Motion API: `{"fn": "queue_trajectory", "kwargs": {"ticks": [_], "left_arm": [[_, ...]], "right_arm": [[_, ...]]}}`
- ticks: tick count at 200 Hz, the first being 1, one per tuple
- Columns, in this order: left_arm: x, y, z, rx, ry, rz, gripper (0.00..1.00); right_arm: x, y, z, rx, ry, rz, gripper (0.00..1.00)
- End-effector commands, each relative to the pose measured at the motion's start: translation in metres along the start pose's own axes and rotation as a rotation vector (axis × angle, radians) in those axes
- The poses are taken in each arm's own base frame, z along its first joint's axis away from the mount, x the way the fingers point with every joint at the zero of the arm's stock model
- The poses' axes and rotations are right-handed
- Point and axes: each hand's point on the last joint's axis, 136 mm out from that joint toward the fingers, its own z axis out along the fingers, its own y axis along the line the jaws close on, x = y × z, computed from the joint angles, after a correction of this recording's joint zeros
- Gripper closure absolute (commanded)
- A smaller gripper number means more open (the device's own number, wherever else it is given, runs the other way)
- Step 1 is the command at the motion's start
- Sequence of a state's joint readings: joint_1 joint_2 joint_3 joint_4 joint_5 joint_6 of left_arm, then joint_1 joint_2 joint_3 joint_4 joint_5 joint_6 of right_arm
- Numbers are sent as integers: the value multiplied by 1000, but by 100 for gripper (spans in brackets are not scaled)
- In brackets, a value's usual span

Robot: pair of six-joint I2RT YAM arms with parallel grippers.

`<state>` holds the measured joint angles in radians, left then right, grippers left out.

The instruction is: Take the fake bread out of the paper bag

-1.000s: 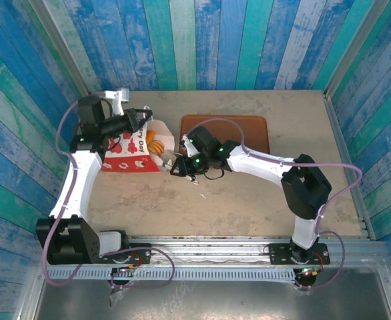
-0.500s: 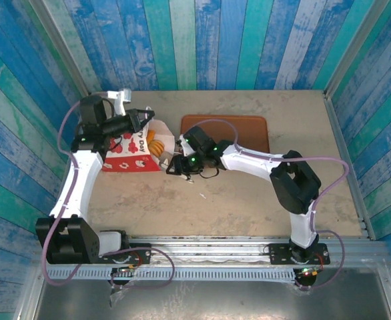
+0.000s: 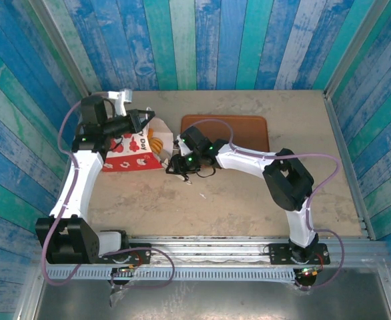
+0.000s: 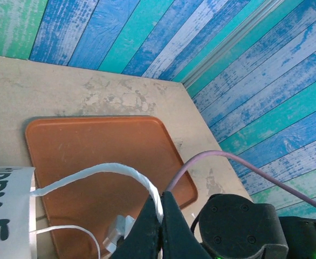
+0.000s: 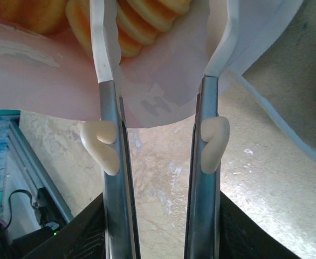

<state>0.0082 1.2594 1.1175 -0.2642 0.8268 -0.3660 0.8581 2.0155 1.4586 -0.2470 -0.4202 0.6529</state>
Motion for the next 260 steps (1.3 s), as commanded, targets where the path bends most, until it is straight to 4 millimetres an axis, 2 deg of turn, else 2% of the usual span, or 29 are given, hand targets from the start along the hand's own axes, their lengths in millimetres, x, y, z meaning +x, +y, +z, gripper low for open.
{"fn": "queue_trajectory", "kwargs": {"ticks": [1,35,86,121,182,203,260], "left_arm": [[-9,-2,0,-16,-7,59,100],[-6,5,0,-61,13,76,100],[-10,0,0,-36,2,72,100],[-11,1,2,-31,1,62,100],[-12,-5,4,15,-16,40,100],[-16,-11,7,49,-36,29,100],[-22,-17,16,83,-47,10,100]], "right_arm": [[-17,15,-32,35,-90,-87,55],[-14,12,-49,104,-86,-168,55],[-12,2,-61,193,-65,-234,54],[-12,14,-71,164,-70,-276,54],[-13,17,-94,88,-125,-231,54],[-11,8,-108,94,-141,-213,54],[-6,-35,-152,160,-189,-140,55]]}}
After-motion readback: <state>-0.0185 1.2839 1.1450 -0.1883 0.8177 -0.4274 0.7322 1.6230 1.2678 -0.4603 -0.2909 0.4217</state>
